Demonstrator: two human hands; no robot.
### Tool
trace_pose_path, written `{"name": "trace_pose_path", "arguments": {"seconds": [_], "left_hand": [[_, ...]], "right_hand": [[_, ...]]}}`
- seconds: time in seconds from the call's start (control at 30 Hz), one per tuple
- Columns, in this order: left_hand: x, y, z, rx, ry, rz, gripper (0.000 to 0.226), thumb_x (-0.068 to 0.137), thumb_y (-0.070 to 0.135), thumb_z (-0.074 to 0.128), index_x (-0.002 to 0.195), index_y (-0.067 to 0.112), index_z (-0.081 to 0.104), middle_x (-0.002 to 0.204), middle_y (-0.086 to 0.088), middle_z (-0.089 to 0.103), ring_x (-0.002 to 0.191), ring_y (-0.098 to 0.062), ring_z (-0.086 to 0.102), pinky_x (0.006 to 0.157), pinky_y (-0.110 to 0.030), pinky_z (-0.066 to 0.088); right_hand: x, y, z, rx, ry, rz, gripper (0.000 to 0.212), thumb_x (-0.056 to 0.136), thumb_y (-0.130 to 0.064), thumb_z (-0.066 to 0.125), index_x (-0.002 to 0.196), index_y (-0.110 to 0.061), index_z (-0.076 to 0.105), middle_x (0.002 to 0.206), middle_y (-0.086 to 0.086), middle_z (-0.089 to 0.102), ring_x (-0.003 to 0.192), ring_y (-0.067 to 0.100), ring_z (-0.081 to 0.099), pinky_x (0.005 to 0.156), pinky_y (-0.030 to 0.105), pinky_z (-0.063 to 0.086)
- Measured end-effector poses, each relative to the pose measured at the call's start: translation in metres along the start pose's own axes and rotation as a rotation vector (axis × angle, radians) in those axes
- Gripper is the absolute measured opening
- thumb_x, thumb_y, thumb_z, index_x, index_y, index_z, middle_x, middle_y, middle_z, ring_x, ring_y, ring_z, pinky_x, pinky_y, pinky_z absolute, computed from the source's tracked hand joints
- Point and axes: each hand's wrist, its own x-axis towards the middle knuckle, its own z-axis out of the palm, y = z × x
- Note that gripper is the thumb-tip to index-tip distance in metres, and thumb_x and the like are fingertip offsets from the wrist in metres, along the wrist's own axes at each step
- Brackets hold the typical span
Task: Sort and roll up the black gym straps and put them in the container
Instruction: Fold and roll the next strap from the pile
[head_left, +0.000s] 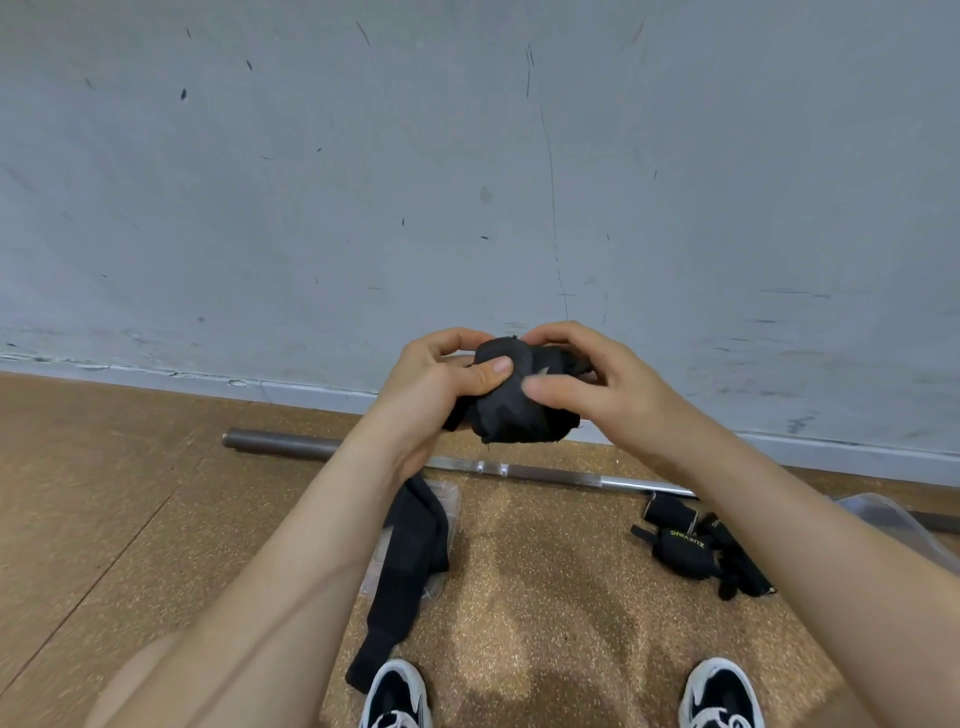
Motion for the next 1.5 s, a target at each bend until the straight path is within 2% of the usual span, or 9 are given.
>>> {"name": "trace_pose_path", "arguments": {"seconds": [0.17, 0.37, 0.53, 0.7, 0.83, 0.93, 1.2, 1.37, 1.5], "left_hand": [[0.001, -0.004, 0.008, -0.082, 0.077, 0.095, 0.027, 0.07, 0.007, 0.079, 0.094, 0.01, 0.067, 0.09, -0.009, 0.071, 0.079, -0.021, 0.071, 0.062, -0.03, 0.056], [-0.002, -0.009, 0.007, -0.112, -0.166, -0.067, 0.047, 0.072, 0.034, 0.073, 0.116, 0.021, 0.065, 0.104, -0.001, 0.073, 0.098, -0.021, 0.072, 0.073, -0.039, 0.06], [-0.003, -0.015, 0.028, -0.156, -0.003, 0.009, 0.036, 0.083, 0.027, 0.073, 0.118, 0.018, 0.07, 0.106, -0.006, 0.074, 0.093, -0.019, 0.073, 0.07, -0.035, 0.059], [0.0, -0.016, 0.033, -0.164, 0.005, 0.051, 0.025, 0.087, 0.026, 0.069, 0.111, 0.02, 0.071, 0.101, -0.003, 0.075, 0.093, -0.018, 0.073, 0.073, -0.034, 0.059], [0.0, -0.012, 0.029, -0.251, -0.119, -0.029, 0.061, 0.071, 0.051, 0.069, 0.121, 0.016, 0.064, 0.119, -0.01, 0.07, 0.109, -0.029, 0.068, 0.074, -0.036, 0.059], [-0.002, -0.014, 0.034, -0.239, -0.099, 0.039, 0.053, 0.071, 0.034, 0.077, 0.12, 0.016, 0.064, 0.11, -0.008, 0.072, 0.098, -0.031, 0.072, 0.067, -0.033, 0.06], [-0.003, -0.01, 0.042, -0.341, -0.011, 0.094, 0.046, 0.079, 0.034, 0.068, 0.122, 0.016, 0.064, 0.115, -0.009, 0.072, 0.103, -0.028, 0.071, 0.071, -0.033, 0.059], [-0.011, -0.007, 0.069, -0.543, 0.051, -0.109, 0.033, 0.095, 0.035, 0.061, 0.121, 0.016, 0.065, 0.114, -0.004, 0.074, 0.107, -0.015, 0.069, 0.085, -0.033, 0.054], [-0.027, 0.0, 0.075, -0.492, -0.095, -0.165, 0.037, 0.087, 0.032, 0.064, 0.117, 0.011, 0.068, 0.118, -0.015, 0.07, 0.107, -0.029, 0.067, 0.086, -0.044, 0.053]], "right_hand": [[0.005, 0.003, 0.0, 0.056, 0.161, 0.063, 0.06, 0.06, -0.052, 0.08, 0.112, -0.025, 0.067, 0.106, 0.001, 0.069, 0.099, 0.018, 0.068, 0.089, 0.038, 0.059], [0.003, 0.001, -0.011, 0.181, 0.125, 0.028, 0.048, 0.063, -0.034, 0.081, 0.107, -0.021, 0.07, 0.099, 0.003, 0.07, 0.094, 0.019, 0.069, 0.082, 0.03, 0.059], [0.003, -0.002, -0.017, 0.277, 0.038, 0.092, 0.025, 0.087, -0.014, 0.072, 0.112, -0.018, 0.066, 0.108, 0.004, 0.067, 0.1, 0.022, 0.068, 0.079, 0.037, 0.06], [0.0, -0.001, -0.006, 0.104, 0.144, 0.031, 0.053, 0.07, -0.042, 0.077, 0.118, -0.025, 0.061, 0.104, -0.005, 0.064, 0.093, 0.009, 0.067, 0.074, 0.031, 0.061], [0.002, -0.002, -0.009, 0.2, 0.197, 0.007, 0.035, 0.08, -0.016, 0.079, 0.112, -0.02, 0.065, 0.099, 0.001, 0.068, 0.083, 0.01, 0.07, 0.067, 0.033, 0.061], [0.001, -0.002, -0.012, 0.209, 0.225, -0.02, 0.028, 0.079, -0.017, 0.079, 0.105, -0.016, 0.069, 0.097, 0.009, 0.072, 0.085, 0.02, 0.072, 0.067, 0.044, 0.062], [0.001, -0.005, -0.021, 0.482, 0.123, 0.182, 0.082, 0.065, -0.035, 0.083, 0.139, -0.028, 0.048, 0.121, 0.007, 0.064, 0.106, 0.019, 0.07, 0.088, 0.045, 0.059], [-0.007, -0.011, -0.026, 0.398, 0.149, 0.193, 0.05, 0.082, -0.024, 0.078, 0.128, -0.018, 0.059, 0.116, 0.002, 0.071, 0.105, 0.014, 0.07, 0.09, 0.038, 0.057], [-0.029, -0.02, -0.047, 0.298, 0.181, 0.172, 0.037, 0.083, 0.004, 0.073, 0.115, -0.014, 0.066, 0.104, 0.004, 0.073, 0.095, 0.016, 0.07, 0.079, 0.027, 0.057]]}}
